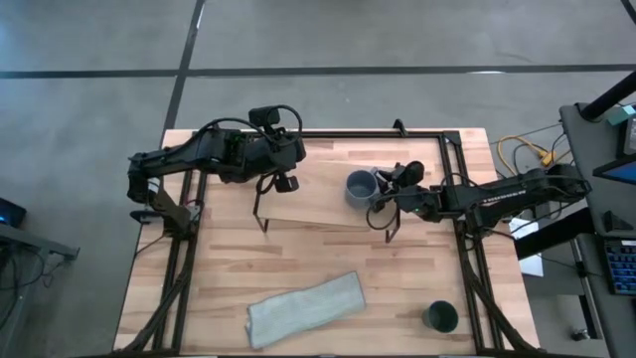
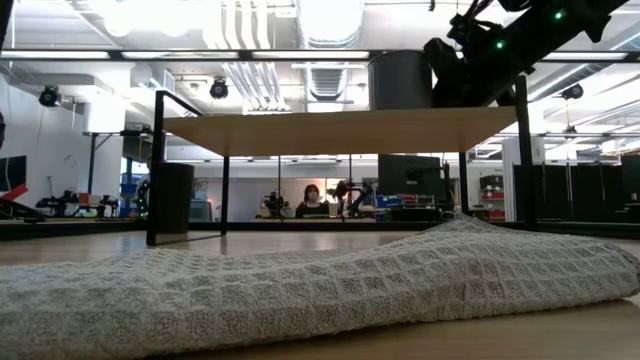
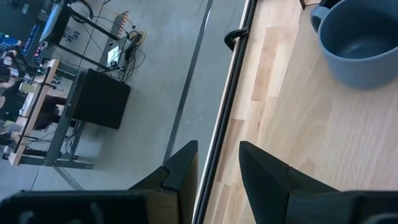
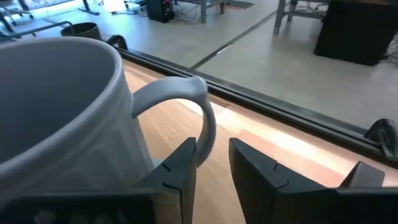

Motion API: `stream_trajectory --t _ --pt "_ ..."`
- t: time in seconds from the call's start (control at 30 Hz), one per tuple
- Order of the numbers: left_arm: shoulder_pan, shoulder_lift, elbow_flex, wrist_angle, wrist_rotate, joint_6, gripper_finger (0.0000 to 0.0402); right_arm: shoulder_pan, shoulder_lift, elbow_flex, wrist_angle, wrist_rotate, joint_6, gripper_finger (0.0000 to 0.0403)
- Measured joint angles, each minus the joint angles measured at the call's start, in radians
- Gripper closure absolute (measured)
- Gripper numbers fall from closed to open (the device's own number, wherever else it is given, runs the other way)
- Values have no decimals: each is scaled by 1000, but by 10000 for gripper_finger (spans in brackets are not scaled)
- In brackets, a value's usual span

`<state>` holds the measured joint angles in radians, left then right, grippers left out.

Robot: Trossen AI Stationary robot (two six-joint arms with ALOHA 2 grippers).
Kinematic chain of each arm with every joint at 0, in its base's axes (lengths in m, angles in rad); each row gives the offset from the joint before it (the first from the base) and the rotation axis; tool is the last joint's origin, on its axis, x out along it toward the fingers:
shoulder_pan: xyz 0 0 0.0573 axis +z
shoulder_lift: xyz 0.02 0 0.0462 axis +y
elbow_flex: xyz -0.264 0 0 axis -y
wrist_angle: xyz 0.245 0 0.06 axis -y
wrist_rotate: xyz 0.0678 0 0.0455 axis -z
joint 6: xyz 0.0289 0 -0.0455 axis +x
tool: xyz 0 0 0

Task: Stack small to large cups/mugs on shelf
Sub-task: Put the gray mug on the shelf

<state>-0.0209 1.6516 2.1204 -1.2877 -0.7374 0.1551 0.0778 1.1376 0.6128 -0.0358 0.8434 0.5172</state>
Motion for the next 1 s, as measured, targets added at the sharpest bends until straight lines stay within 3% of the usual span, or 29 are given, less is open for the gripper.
stream_trajectory --t 0.33,0.53,0.73,0.87,1.0 --pt "15 0 0 0 6 -22 298 62 -141 1 -21 -44 1 326" --pt "28 0 -9 13 95 -45 304 102 -263 3 -1 -86 -2 331" --pt "44 0 -72 92 135 -45 352 102 -320 4 113 -174 -103 385" --pt "69 -1 -147 198 227 -46 395 101 -310 4 184 -173 -185 393" --pt "90 0 -230 340 276 -50 397 101 -297 5 181 -169 -181 394"
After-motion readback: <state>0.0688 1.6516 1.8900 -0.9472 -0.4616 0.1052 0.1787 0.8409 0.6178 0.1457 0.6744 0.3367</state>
